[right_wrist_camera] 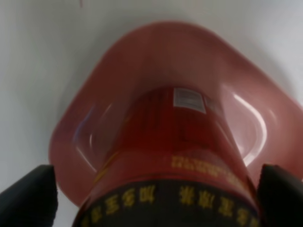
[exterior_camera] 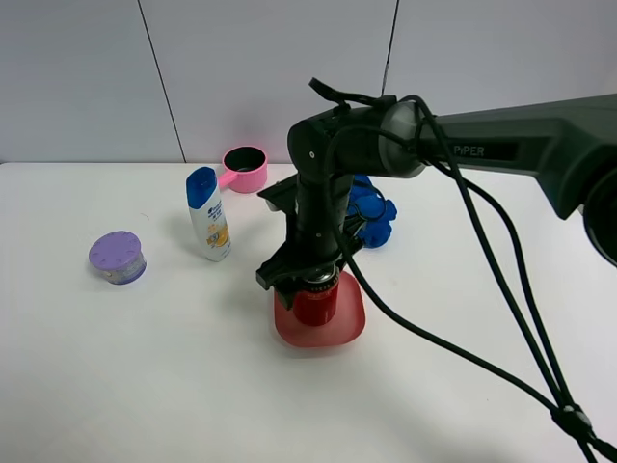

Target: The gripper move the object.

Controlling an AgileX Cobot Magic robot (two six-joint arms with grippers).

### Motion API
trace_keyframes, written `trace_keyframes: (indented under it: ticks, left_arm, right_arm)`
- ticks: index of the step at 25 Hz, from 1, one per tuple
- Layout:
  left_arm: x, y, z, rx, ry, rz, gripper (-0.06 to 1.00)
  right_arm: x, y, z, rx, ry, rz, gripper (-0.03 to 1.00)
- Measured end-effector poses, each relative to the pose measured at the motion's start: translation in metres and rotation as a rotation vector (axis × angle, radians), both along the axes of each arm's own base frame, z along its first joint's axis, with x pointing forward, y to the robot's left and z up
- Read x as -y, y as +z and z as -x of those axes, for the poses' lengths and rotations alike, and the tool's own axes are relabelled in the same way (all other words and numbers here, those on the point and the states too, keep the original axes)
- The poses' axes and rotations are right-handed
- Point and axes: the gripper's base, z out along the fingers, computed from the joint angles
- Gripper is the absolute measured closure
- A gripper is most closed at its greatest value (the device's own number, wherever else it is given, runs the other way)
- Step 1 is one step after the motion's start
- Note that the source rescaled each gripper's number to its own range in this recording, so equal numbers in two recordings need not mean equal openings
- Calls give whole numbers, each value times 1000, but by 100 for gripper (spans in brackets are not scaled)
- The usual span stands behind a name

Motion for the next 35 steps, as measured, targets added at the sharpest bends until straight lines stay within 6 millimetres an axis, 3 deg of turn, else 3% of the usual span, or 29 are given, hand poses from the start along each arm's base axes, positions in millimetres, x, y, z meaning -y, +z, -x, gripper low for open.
trace_keyframes:
  ticks: [2,5,7,11,14,17,21,26,30,35]
  left_arm:
    - [0,0,0,0,0,0,-6]
    - [0,0,0,0,0,0,-6]
    - [0,0,0,0,0,0,-6]
    - [0,0,0,0,0,0,-6]
    - [0,0,0,0,0,0,-6]
    - [0,0,0,0,0,0,-6]
    - [0,0,0,0,0,0,-6]
    - [0,0,0,0,0,0,-6]
    - [0,0,0,0,0,0,-6]
    - [0,0,0,0,0,0,-6]
  right_arm:
    - [1,10,0,20,1,-15,-3]
    - [4,40,4,78,4,-60,-3]
    - [9,67,8,127,4,-102,-3]
    - [30,141,25,302,17,-184,-3]
    - [63,202,44,518,-8,-196,-3]
    - [109,264,74,747,-102,-209,-3]
    - [178,316,123,945,-250,-147,-3]
    - [254,356,194,1136,-367,-229,-3]
    - [307,367,256,1244,-384,-377,0]
    - [335,363,306,1280,-334,-510,7]
